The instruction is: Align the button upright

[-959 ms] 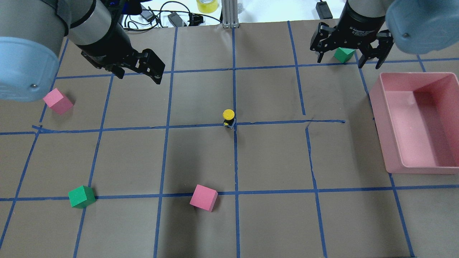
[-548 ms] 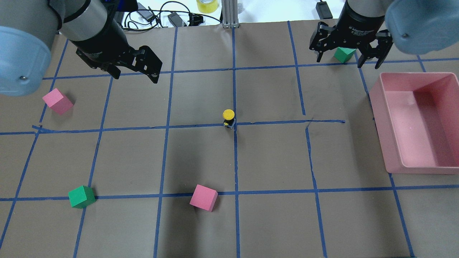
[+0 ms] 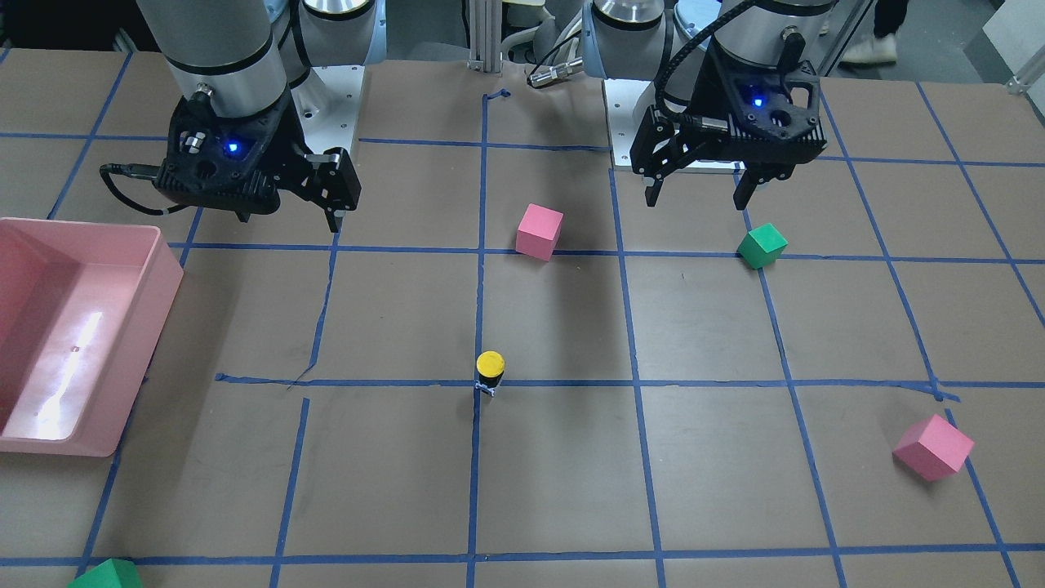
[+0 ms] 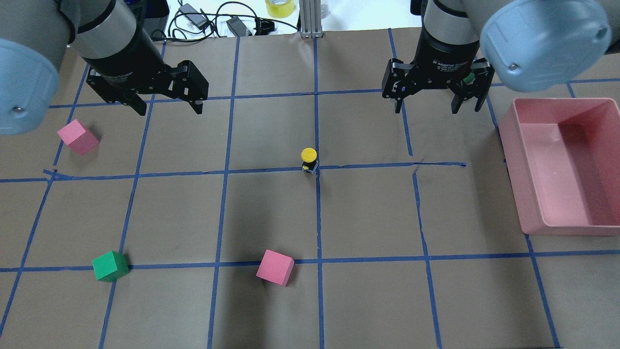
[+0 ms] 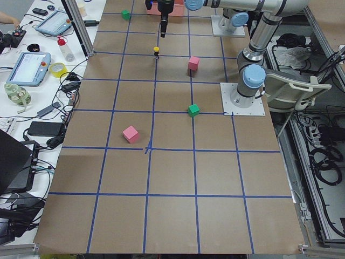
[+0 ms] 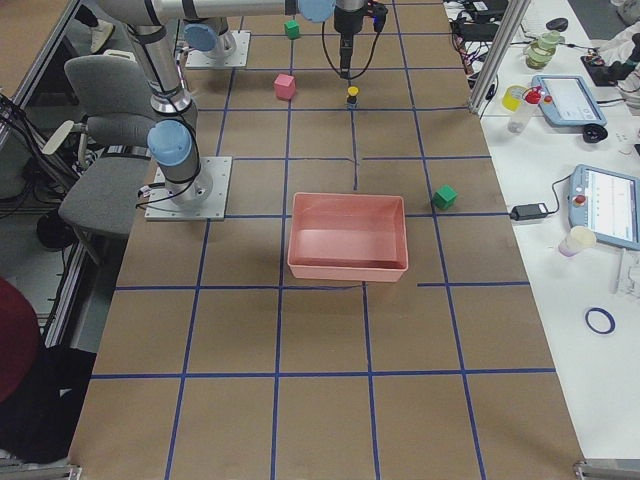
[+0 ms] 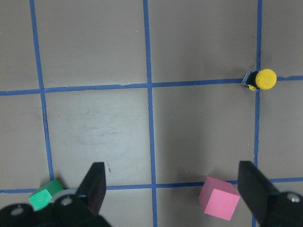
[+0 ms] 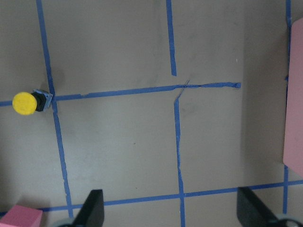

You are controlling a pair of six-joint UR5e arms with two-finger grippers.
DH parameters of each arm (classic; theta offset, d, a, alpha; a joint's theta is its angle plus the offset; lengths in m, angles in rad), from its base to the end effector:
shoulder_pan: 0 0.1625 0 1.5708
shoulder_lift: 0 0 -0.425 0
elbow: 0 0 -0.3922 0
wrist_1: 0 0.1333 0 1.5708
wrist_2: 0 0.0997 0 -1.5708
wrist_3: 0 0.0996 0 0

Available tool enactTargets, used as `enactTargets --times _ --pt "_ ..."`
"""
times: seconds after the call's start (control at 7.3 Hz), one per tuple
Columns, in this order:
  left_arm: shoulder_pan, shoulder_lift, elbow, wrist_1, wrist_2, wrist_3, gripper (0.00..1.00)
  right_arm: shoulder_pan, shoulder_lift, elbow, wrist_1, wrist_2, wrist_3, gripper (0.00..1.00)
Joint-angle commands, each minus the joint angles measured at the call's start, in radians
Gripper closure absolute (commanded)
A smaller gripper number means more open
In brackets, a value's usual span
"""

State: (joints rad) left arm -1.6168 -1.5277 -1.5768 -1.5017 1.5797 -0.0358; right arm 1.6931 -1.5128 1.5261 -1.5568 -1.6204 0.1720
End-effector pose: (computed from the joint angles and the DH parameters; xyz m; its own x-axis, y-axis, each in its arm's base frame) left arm -0.1545 -0.4767 0.5132 -0.9999 0.0095 -0.0051 0.0099 0.9943 -0.1062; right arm 0.1901 -0.4942 0.4794 -0.9974 0.0484 0.0535 0.0495 0.9986 0.0184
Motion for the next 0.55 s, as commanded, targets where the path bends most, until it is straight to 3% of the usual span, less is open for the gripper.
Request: enactTargets --times 0.0,0.41 --pt "0.000 0.000 0.000 0.000 0.003 -0.006 0.00 -0.006 -0.009 0.000 0.063 -0.007 -0.095 0.00" --pt "0.000 0.000 0.000 0.001 0.005 -0.004 0.00 -0.021 -0.001 -0.007 0.061 0.014 -0.164 0.00"
